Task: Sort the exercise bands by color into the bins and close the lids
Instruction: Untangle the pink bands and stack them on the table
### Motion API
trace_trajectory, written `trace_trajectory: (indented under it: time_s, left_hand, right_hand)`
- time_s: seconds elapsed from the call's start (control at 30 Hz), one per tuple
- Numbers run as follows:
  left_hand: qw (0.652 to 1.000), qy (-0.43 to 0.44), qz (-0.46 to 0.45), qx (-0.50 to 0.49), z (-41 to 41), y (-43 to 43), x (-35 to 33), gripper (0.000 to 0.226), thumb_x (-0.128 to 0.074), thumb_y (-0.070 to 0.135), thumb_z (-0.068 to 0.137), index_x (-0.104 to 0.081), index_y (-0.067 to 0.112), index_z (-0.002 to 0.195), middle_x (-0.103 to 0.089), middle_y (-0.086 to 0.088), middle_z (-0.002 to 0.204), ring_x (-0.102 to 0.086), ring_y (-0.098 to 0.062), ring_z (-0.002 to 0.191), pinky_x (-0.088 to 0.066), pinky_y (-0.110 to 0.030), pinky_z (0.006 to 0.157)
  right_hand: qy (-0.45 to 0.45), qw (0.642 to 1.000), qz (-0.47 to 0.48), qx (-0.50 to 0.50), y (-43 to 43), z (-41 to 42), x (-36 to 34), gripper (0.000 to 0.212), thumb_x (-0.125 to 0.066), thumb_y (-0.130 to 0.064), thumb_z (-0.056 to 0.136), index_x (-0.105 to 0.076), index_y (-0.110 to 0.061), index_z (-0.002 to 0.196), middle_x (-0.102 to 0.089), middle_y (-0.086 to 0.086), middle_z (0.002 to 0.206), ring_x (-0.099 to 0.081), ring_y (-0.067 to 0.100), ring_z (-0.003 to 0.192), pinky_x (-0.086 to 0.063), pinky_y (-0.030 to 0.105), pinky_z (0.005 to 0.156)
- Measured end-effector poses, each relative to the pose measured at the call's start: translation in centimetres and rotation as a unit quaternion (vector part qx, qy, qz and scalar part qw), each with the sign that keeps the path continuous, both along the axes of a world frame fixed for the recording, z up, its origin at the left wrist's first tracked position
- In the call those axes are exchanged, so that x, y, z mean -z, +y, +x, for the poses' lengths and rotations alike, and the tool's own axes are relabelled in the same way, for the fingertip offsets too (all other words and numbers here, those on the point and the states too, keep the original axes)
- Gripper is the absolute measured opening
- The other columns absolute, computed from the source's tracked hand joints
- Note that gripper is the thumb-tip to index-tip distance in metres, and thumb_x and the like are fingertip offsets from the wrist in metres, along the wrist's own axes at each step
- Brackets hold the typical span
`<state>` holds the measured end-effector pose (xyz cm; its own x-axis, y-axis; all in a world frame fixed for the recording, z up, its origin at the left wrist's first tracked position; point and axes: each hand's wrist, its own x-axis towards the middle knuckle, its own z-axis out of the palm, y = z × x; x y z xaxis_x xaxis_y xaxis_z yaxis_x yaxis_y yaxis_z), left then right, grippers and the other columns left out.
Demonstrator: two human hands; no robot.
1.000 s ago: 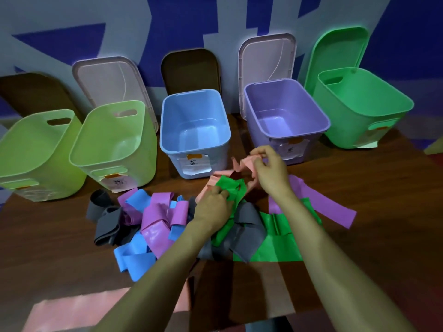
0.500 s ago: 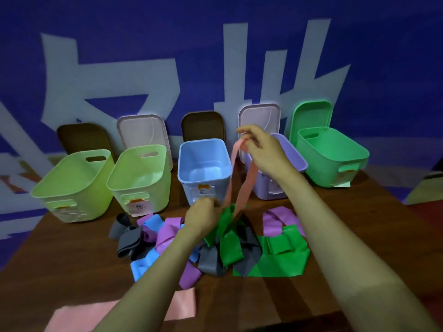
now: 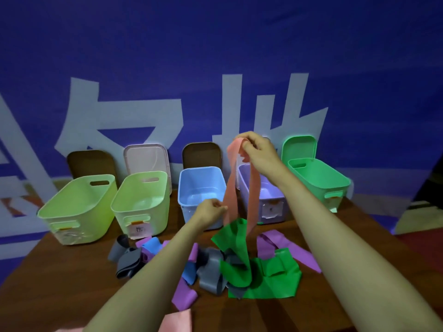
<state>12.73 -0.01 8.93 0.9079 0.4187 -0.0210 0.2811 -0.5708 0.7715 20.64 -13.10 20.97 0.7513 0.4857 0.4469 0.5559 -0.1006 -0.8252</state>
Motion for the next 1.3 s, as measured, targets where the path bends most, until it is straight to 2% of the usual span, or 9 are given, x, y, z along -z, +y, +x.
trace_trajectory:
  time_s: [0.13, 0.3, 0.43, 0.6, 0.73, 0.9, 1.07, 1.17, 1.3]
  left_hand:
    - [0.992, 0.035, -0.119, 0.026, -0.9, -1.0, 4.6, 0.017, -0.062, 0.025, 0.089, -0.05, 0.014, 0.086, -0.06, -0.006, 0.088, -0.055, -0.016, 0.08, -0.048, -0.033, 0.071]
    - [0.973, 0.121, -0.187, 0.062, -0.8, -2.0, 9.7, 0.096, -0.087, 0.043, 0.045, -0.044, 0.012, 0.125, -0.061, -0.003, 0.119, -0.061, -0.021, 0.108, -0.051, -0.04, 0.094]
    - [0.991, 0.11, -0.08, -0.005, -0.8, -2.7, 10.4, 0.04, -0.081, 0.022, 0.071, -0.057, 0.008, 0.1, -0.062, -0.009, 0.098, -0.062, -0.021, 0.088, -0.055, -0.035, 0.081]
    - [0.998, -0.04, -0.029, -0.046, -0.9, -2.2, 5.6, 0.059, -0.078, 0.02, 0.074, -0.041, 0.006, 0.117, -0.065, -0.011, 0.089, -0.063, -0.026, 0.086, -0.043, -0.027, 0.068]
    - [0.984, -0.177, -0.005, 0.008, -1.1, -1.6, -1.2, 0.027, -0.068, 0.018, 0.082, -0.056, 0.02, 0.106, -0.06, -0.001, 0.082, -0.057, -0.018, 0.076, -0.044, -0.026, 0.07]
    - [0.936, -0.316, -0.156, 0.012, -1.9, 0.0, -5.4, 0.022, -0.058, 0.003, 0.08, -0.06, 0.024, 0.085, -0.06, 0.003, 0.085, -0.054, -0.014, 0.08, -0.045, -0.025, 0.075]
    - [0.963, -0.243, -0.1, -0.064, -2.6, 2.1, -2.7, 0.009, -0.051, 0.021, 0.067, -0.058, 0.026, 0.07, -0.059, 0.006, 0.07, -0.051, -0.016, 0.066, -0.044, -0.031, 0.069]
    - [0.966, -0.212, -0.109, -0.096, -3.2, 2.4, -0.4, 0.008, -0.055, 0.02, 0.074, -0.058, 0.023, 0.067, -0.059, 0.008, 0.061, -0.053, -0.013, 0.061, -0.048, -0.032, 0.068]
    - [0.975, -0.193, -0.085, -0.071, -3.5, 1.9, 0.7, 0.019, -0.061, 0.007, 0.081, -0.057, 0.023, 0.072, -0.057, 0.003, 0.067, -0.049, -0.011, 0.059, -0.044, -0.024, 0.06]
  right_hand:
    - [0.065, 0.992, -0.103, 0.042, 0.0, 0.4, 2.2, 0.036, -0.029, -0.031, 0.099, -0.06, -0.011, 0.097, -0.061, 0.013, 0.086, -0.059, 0.028, 0.074, -0.051, 0.039, 0.075]
    - [0.123, 0.986, -0.114, 0.026, 0.1, 0.7, 4.6, 0.028, -0.028, -0.034, 0.099, -0.047, -0.026, 0.08, -0.043, -0.006, 0.062, -0.039, 0.011, 0.055, -0.035, 0.026, 0.055]
    - [0.14, 0.985, -0.091, 0.027, 0.0, 1.4, 5.0, 0.019, -0.037, -0.022, 0.093, -0.053, -0.025, 0.103, -0.051, -0.004, 0.079, -0.046, 0.013, 0.066, -0.041, 0.029, 0.061]
    - [0.132, 0.981, -0.142, 0.032, -0.9, 2.2, 6.2, 0.035, -0.05, -0.009, 0.082, -0.052, -0.018, 0.116, -0.05, -0.006, 0.076, -0.048, 0.01, 0.065, -0.042, 0.016, 0.055]
    - [0.132, 0.974, -0.178, 0.044, -0.8, 2.3, 7.3, 0.02, -0.053, -0.009, 0.082, -0.059, -0.017, 0.1, -0.05, -0.005, 0.073, -0.045, 0.008, 0.062, -0.039, 0.016, 0.052]
    - [0.095, 0.957, -0.259, 0.09, -0.7, 2.8, 7.9, 0.022, -0.051, -0.023, 0.079, -0.045, -0.016, 0.059, -0.038, 0.006, 0.058, -0.035, 0.019, 0.059, -0.027, 0.029, 0.056]
    - [0.086, 0.978, -0.132, 0.14, -0.9, 3.0, 7.9, 0.015, -0.052, -0.019, 0.091, -0.065, -0.014, 0.098, -0.063, 0.011, 0.097, -0.057, 0.026, 0.09, -0.04, 0.028, 0.074]
    - [0.043, 0.982, -0.017, 0.184, -0.8, 3.1, 6.8, 0.031, -0.049, -0.011, 0.092, -0.056, -0.009, 0.123, -0.056, 0.012, 0.126, -0.054, 0.025, 0.112, -0.034, 0.017, 0.082]
    - [0.042, 0.99, -0.07, 0.116, -0.3, 3.3, 6.0, 0.037, -0.049, -0.008, 0.092, -0.052, -0.011, 0.129, -0.054, 0.01, 0.132, -0.052, 0.024, 0.117, -0.038, 0.026, 0.097]
